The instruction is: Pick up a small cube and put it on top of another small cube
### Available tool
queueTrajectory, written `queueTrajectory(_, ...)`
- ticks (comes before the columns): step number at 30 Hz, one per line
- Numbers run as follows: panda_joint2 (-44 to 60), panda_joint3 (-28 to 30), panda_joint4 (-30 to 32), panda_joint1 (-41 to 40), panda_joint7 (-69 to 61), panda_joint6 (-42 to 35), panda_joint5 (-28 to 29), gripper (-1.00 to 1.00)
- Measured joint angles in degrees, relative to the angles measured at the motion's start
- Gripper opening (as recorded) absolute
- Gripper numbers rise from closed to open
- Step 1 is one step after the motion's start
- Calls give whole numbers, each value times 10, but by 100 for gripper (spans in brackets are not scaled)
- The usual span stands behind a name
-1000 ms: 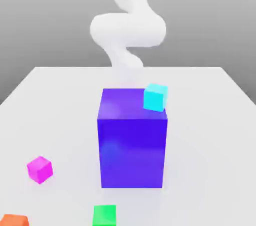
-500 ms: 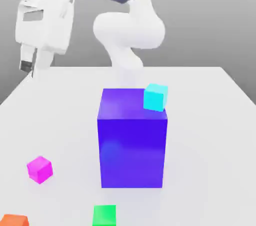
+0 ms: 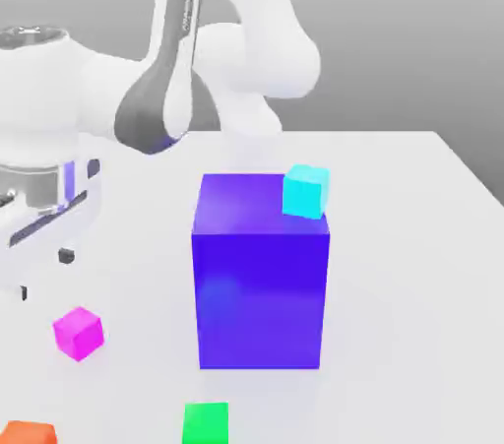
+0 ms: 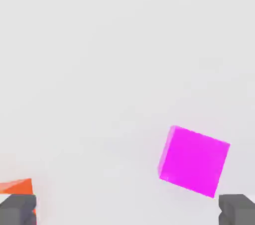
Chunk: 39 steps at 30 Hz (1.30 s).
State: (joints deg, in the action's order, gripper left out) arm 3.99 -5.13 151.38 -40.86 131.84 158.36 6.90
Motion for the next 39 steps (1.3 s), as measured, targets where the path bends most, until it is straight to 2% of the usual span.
queueTrajectory(3,39,1,13,-11,30,27,-38,0)
queueTrajectory(9,142,22,-3,5,49,110,-30,0)
queueTrajectory(10,157,28,-6,10,52,122,-27,-100)
queueTrajectory(17,160,29,-6,10,52,125,-27,-100)
queueTrajectory(25,48,5,11,-6,17,26,-56,-100)
queueTrajectory(34,72,-136,-132,119,-79,-103,-14,-100)
queueTrajectory(39,144,-119,-151,164,-35,-47,50,-100)
